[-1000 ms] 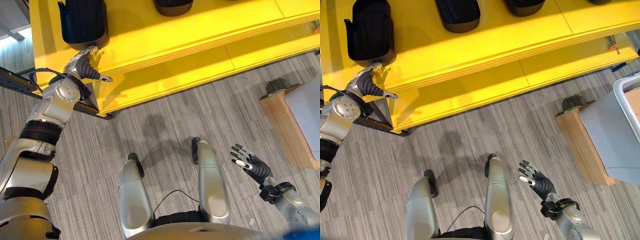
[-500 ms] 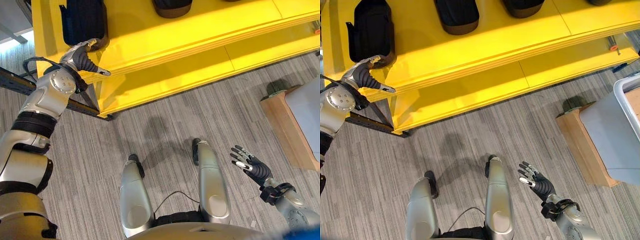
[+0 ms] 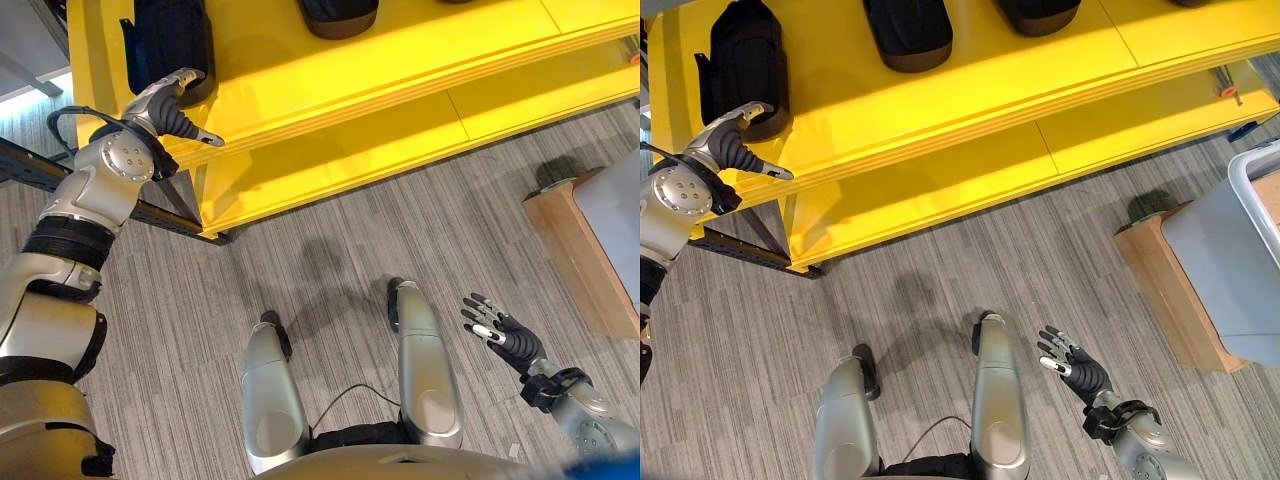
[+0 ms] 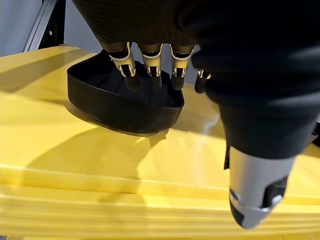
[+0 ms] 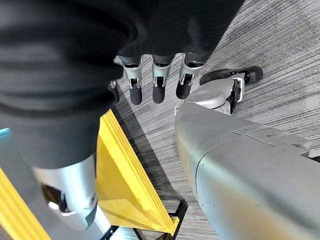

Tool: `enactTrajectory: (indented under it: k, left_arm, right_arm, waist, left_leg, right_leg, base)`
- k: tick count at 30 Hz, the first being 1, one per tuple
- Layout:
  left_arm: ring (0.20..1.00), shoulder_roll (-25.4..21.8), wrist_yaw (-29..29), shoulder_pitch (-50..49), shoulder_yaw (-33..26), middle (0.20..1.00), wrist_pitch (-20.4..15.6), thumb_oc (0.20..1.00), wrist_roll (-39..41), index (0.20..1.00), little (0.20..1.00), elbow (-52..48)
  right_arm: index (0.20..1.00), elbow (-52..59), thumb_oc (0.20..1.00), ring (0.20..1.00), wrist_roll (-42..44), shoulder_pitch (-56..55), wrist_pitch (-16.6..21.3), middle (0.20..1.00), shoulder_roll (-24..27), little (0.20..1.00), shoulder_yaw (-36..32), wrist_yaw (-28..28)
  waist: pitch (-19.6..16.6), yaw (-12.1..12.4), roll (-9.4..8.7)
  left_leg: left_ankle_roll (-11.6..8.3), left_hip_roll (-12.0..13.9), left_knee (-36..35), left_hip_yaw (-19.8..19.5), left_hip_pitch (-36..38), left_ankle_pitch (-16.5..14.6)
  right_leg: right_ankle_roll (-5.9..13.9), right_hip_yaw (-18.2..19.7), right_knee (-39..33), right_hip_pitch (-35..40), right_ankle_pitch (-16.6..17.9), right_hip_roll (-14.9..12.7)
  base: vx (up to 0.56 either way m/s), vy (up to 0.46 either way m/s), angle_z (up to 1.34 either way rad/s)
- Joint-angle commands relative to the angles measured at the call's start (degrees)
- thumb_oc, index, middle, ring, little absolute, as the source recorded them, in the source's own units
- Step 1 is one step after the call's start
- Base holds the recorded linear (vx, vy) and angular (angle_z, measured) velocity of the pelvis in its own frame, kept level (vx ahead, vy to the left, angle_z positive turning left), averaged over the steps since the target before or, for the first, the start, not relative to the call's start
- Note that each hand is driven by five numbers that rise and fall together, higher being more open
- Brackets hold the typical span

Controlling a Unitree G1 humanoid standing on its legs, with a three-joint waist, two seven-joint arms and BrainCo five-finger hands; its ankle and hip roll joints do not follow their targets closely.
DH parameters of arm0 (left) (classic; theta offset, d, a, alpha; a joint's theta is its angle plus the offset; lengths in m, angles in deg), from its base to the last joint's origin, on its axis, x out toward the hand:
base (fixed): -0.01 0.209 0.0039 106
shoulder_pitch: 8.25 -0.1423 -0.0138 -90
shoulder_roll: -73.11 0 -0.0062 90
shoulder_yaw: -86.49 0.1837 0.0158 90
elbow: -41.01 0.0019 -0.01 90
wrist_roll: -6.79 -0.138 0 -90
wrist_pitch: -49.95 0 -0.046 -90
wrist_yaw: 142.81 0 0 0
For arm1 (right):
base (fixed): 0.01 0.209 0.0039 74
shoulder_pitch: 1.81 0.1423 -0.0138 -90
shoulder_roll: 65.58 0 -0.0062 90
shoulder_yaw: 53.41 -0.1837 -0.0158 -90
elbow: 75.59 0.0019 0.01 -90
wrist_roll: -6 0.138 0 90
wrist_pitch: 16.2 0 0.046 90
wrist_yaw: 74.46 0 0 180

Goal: Move parts from the plastic box to the shelf.

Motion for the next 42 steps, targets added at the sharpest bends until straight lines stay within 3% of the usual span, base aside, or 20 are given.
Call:
enactTrajectory:
  k: [1, 12, 14, 15, 16, 17, 19, 22, 23, 25, 32, 42]
  left_arm:
    - [1.000, -4.12, 0.35, 0.41, -1.97, 1.000, -1.97, 1.000, 1.84, 1.000, 1.000, -0.73]
    - [1.000, -4.93, 0.85, -3.40, -4.65, 1.000, -2.94, 1.000, 1.63, 1.000, 1.000, -5.86]
    - [1.000, -5.64, 0.65, -7.04, -7.50, 1.000, -3.54, 1.000, 2.67, 1.000, 1.000, -10.44]
    - [1.000, 11.87, -0.62, -46.48, -23.29, 1.000, -10.45, 1.000, -3.66, 1.000, 1.000, -28.70]
    - [1.000, 11.95, -0.62, -46.50, -23.37, 1.000, -10.44, 1.000, -3.68, 1.000, 1.000, -28.71]
    - [1.000, 11.82, -0.09, -46.66, -23.54, 1.000, -10.92, 1.000, -3.19, 1.000, 1.000, -28.42]
    - [1.000, 10.97, -0.26, -45.49, -22.99, 1.000, -10.80, 1.000, -2.46, 1.000, 1.000, -30.26]
    - [1.000, 9.88, 0.51, -41.11, -19.92, 1.000, -11.04, 1.000, -3.07, 1.000, 1.000, -30.10]
    - [1.000, 9.90, 1.97, -38.83, -18.43, 1.000, -11.20, 1.000, -3.03, 1.000, 1.000, -28.61]
    - [1.000, 9.83, 1.80, -37.75, -17.83, 1.000, -11.06, 1.000, -2.74, 1.000, 1.000, -28.32]
    - [1.000, 8.46, 5.00, -29.56, -14.65, 1.000, -10.84, 1.000, -5.38, 1.000, 1.000, -21.65]
    - [1.000, 5.83, 6.44, -30.09, -19.06, 1.000, -10.32, 1.000, -5.11, 1.000, 1.000, -19.84]
  right_arm:
    - [1.000, -1.12, 1.000, 1.000, 1.64, -1.04, 1.67, 1.000, -0.50, 1.000, 1.16, -1.11]
    - [1.000, -0.75, 1.000, 1.000, 2.02, -0.52, 1.80, 1.000, -1.05, 1.000, 1.18, -1.07]
    - [1.000, -0.22, 1.000, 1.000, 2.25, -0.79, 2.03, 1.000, -1.37, 1.000, 0.70, -1.28]
    - [1.000, 3.36, 1.000, 1.000, 3.27, -1.61, 2.15, 1.000, 3.97, 1.000, -2.29, -4.04]
    - [1.000, 3.29, 1.000, 1.000, 3.27, -1.51, 2.18, 1.000, 4.05, 1.000, -2.24, -4.04]
    - [1.000, 3.06, 1.000, 1.000, 3.15, -0.46, 2.32, 1.000, 4.56, 1.000, -1.57, -3.86]
    - [1.000, 3.39, 1.000, 1.000, 3.50, 0.92, 2.50, 1.000, 4.60, 1.000, -1.05, -3.60]
    - [1.000, 4.39, 1.000, 1.000, 3.47, 1.69, 3.70, 1.000, 2.97, 1.000, -0.80, -2.20]
    - [1.000, 4.31, 1.000, 1.000, 3.37, 3.10, 3.87, 1.000, 2.13, 1.000, 0.80, -1.67]
    - [1.000, 4.46, 1.000, 1.000, 3.51, 3.16, 4.00, 1.000, 1.87, 1.000, 1.22, -1.67]
    - [1.000, 3.88, 1.000, 1.000, 3.59, 3.94, 3.35, 1.000, 1.21, 1.000, 4.63, -2.71]
    - [1.000, 4.04, 1.000, 1.000, 3.16, 2.64, 2.99, 1.000, 2.32, 1.000, 3.92, -4.76]
  waist:
    - [-4.32, -0.33, -1.48]
    - [-4.31, -0.08, -1.47]
    - [-4.21, 0.08, -1.40]
    - [-9.15, 3.74, 3.29]
    - [-9.13, 3.68, 3.27]
    - [-8.93, 3.30, 3.84]
    - [-7.41, 2.71, 4.61]
    - [-4.61, 1.70, 3.35]
    - [-3.42, 2.01, 2.75]
    - [-2.88, 2.02, 2.57]
    - [-1.55, 0.95, 0.23]
    - [-1.55, 0.18, -0.71]
  left_leg:
    - [0.53, 1.58, -1.34, -5.38, -3.81, 4.45]
    - [0.48, 1.43, -1.95, -5.18, -2.79, 4.50]
    - [0.49, 1.46, -1.88, -5.28, -2.66, 4.46]
    - [3.52, 4.03, -31.86, -5.82, 11.80, 21.55]
    - [3.47, 3.99, -32.30, -5.72, 12.03, 21.80]
    - [3.64, 4.51, -32.93, -5.62, 13.32, 19.94]
    - [3.23, 2.16, -30.10, -7.29, 11.59, 18.68]
    - [2.54, -0.62, -21.92, -5.47, 8.68, 14.71]
    - [2.76, -2.25, -19.50, -4.45, 8.49, 12.15]
    - [2.92, -2.71, -17.73, -3.60, 7.51, 11.19]
    - [3.90, -3.20, -14.83, -0.52, 4.72, 8.43]
    - [4.02, -2.80, -14.19, 1.35, 4.33, 7.11]
  right_leg:
    - [5.10, 2.16, -7.12, 4.40, 6.79, -4.66]
    - [5.13, 2.16, -7.49, 5.38, 6.87, -4.70]
    - [5.05, 2.08, -7.46, 5.74, 6.78, -4.77]
    - [1.11, -8.75, -23.50, 24.50, 2.67, -0.20]
    - [1.11, -8.68, -23.17, 24.34, 2.50, -0.27]
    - [1.30, -7.62, -20.75, 23.01, 1.61, -0.67]
    - [1.65, -5.77, -19.50, 21.93, 1.80, -2.27]
    - [1.80, -5.63, -18.98, 23.17, 1.89, -6.27]
    - [2.56, -3.79, -19.85, 23.08, 2.89, -7.64]
    - [2.96, -3.18, -21.04, 22.90, 3.84, -8.43]
    - [4.62, -0.08, -25.77, 19.08, 8.60, -9.25]
    - [5.19, 1.29, -27.51, 17.06, 10.14, -8.93]
  base:
    - [0.00, 0.000, 0.00]
    - [0.00, 0.000, 0.00]
    - [-0.01, 0.018, 0.00]
    - [-0.01, 0.030, 0.00]
    - [0.00, 0.124, 0.00]
    - [0.00, 0.219, -0.15]
    - [-0.02, 0.321, -0.24]
    - [0.04, 0.264, 0.18]
    - [0.03, 0.233, 0.43]
    - [0.01, 0.186, -0.05]
    - [0.01, 0.104, -0.36]
    - [0.02, 0.012, -0.17]
